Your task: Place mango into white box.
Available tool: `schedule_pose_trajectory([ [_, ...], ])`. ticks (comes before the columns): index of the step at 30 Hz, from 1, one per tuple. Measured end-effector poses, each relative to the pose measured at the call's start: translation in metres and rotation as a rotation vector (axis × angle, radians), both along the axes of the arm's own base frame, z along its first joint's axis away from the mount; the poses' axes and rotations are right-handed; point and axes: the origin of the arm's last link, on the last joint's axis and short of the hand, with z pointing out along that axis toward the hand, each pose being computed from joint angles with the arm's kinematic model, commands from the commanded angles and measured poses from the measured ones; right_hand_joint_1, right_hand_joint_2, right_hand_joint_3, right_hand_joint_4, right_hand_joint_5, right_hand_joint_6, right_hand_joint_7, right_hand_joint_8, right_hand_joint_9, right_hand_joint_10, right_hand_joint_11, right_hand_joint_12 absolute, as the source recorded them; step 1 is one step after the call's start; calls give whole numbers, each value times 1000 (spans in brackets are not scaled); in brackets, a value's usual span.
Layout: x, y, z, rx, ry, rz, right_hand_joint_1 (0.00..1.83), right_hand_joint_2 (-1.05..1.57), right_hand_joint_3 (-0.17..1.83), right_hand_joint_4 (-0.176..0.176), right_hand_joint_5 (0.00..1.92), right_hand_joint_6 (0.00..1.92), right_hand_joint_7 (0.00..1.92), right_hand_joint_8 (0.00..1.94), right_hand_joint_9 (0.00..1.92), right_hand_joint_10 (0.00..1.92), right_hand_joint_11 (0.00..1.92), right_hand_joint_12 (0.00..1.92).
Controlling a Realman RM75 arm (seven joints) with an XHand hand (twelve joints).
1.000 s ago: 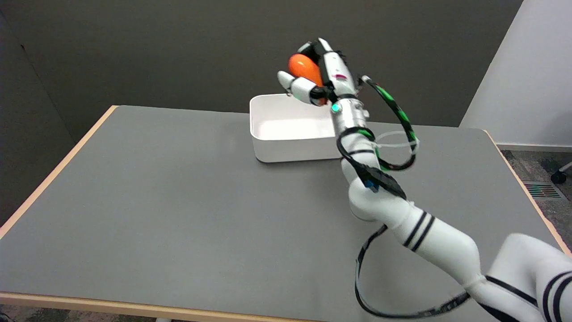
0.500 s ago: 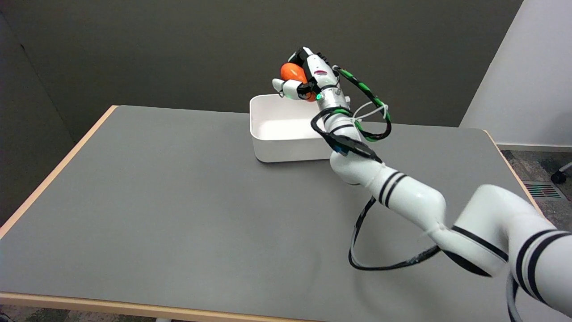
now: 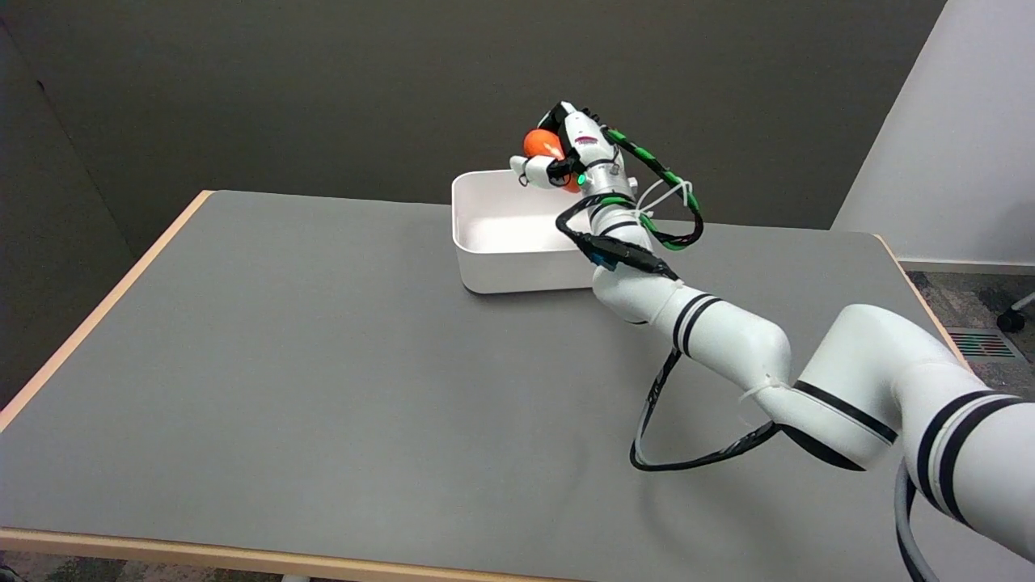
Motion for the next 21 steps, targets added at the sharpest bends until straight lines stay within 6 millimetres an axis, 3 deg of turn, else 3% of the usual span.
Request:
schedule_pose_trajectory([
  [4, -5, 1, -1, 10, 2, -13, 443, 549, 907, 3, 22, 176, 8, 94, -1, 234, -1, 963],
  [6, -8, 3, -3, 20, 0, -19, 421, 553, 893, -5, 21, 33, -1, 23, -1, 57, -1, 892],
  [12, -17, 8, -5, 45, -11, -39, 357, 520, 827, -13, -1, -1, -1, -1, -1, -1, -1, 907],
  [16, -21, 10, -5, 55, -17, -47, 376, 582, 671, -13, -1, -1, -1, -1, -1, -1, -1, 805],
  [19, -23, 14, -6, 62, -22, -46, 356, 580, 716, -1, -1, -1, -1, -1, -1, 0, -1, 652],
  [21, -24, 16, -7, 63, -23, -36, 322, 538, 894, 6, 1, 16, 8, 31, 8, 94, -1, 755],
])
